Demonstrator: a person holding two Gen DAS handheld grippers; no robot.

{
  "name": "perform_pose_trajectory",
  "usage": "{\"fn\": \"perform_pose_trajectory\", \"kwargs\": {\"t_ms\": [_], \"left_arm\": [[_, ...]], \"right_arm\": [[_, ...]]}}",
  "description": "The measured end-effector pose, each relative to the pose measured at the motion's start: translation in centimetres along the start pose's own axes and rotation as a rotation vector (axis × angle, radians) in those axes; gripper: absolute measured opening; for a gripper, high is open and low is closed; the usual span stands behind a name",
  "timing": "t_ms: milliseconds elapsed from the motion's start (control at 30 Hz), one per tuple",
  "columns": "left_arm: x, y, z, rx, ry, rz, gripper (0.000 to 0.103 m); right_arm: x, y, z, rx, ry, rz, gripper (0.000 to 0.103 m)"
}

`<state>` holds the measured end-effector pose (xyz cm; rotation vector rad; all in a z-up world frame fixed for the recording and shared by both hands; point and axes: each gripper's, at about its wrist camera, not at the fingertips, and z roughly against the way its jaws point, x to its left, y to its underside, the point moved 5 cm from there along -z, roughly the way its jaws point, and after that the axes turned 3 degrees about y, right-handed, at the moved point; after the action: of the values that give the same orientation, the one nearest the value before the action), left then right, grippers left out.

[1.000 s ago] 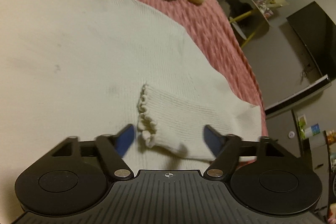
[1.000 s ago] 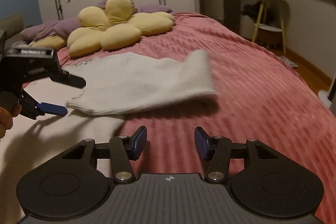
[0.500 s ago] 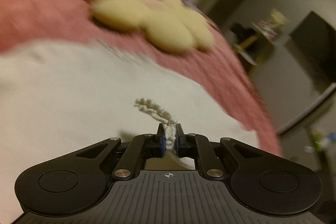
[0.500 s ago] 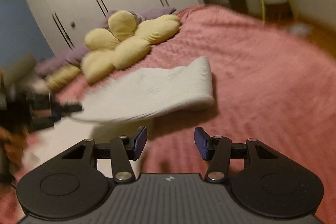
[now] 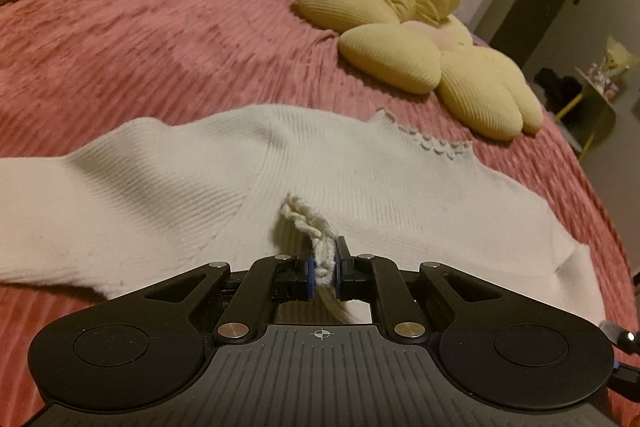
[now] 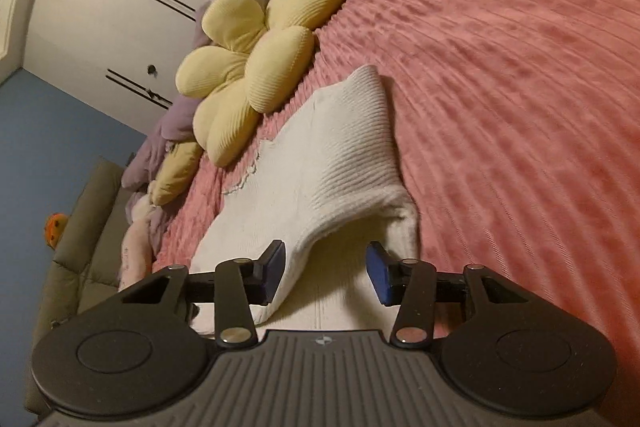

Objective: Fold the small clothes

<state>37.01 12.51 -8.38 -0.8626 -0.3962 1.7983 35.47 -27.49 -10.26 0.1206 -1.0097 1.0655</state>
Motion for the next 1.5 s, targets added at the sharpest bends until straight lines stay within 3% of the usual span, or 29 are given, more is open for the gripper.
{"fn": "perform_pose_trajectory", "kwargs": {"t_ms": [233, 333, 400, 500, 600, 700, 800, 967, 1067, 1200, 1333, 1400, 1500], "left_arm": [[0.0, -3.4, 1.7, -0.181, -0.005, -0.055, 0.011], [1.0, -4.3, 2.3, -0.238, 0.000, -0.015, 0.011], [2.0, -3.7, 1.4, -0.190, 0.001, 0.021, 0.011], [3.1, -1.7, -0.3, -0.099, -0.047, 0.010, 0.011], [4.1, -0.7, -0.9, -0.068, -0.045, 0.050, 0.011], [4.4, -0.9, -0.5, -0.093, -0.031, 0.075, 0.011], [3.6, -1.5, -0.2, -0.113, -0.020, 0.039, 0.012], [3.6, -0.4, -1.4, -0.046, -0.109, -0.048, 0.021], [4.3, -0.2, -0.1, -0.062, -0.085, 0.002, 0.050], [5.0, -0.4, 2.0, -0.085, -0.092, 0.013, 0.051], [4.3, 0.0, 2.5, -0.073, -0.062, 0.031, 0.060], [3.8, 0.6, 1.7, -0.041, -0.078, 0.032, 0.066], [3.2, 1.4, 0.8, -0.029, -0.134, -0.004, 0.066]], "right_arm": [[-0.8, -1.0, -1.7, -0.053, -0.049, -0.183, 0.046], [-0.4, -0.4, -2.3, -0.050, -0.005, -0.131, 0.044], [-0.1, -0.1, -2.4, -0.056, 0.016, -0.085, 0.040], [-0.2, 0.1, -2.7, -0.066, 0.074, -0.054, 0.021], [-0.1, -0.1, -3.1, -0.063, 0.107, -0.008, 0.013], [0.4, -0.2, -2.9, -0.086, 0.142, 0.059, 0.007], [1.0, -0.2, -2.4, -0.144, 0.194, 0.128, 0.007], [1.0, 0.1, -3.2, -0.148, 0.283, 0.235, 0.005], [1.2, -0.2, -2.6, -0.119, 0.271, 0.241, 0.009], [2.1, 0.6, -0.8, -0.097, 0.259, 0.299, 0.028], [3.6, 1.9, 0.6, -0.138, 0.290, 0.414, 0.028], [4.6, 2.4, 0.2, -0.145, 0.296, 0.458, 0.028], [6.3, 2.8, -1.1, -0.151, 0.305, 0.546, 0.026]]}}
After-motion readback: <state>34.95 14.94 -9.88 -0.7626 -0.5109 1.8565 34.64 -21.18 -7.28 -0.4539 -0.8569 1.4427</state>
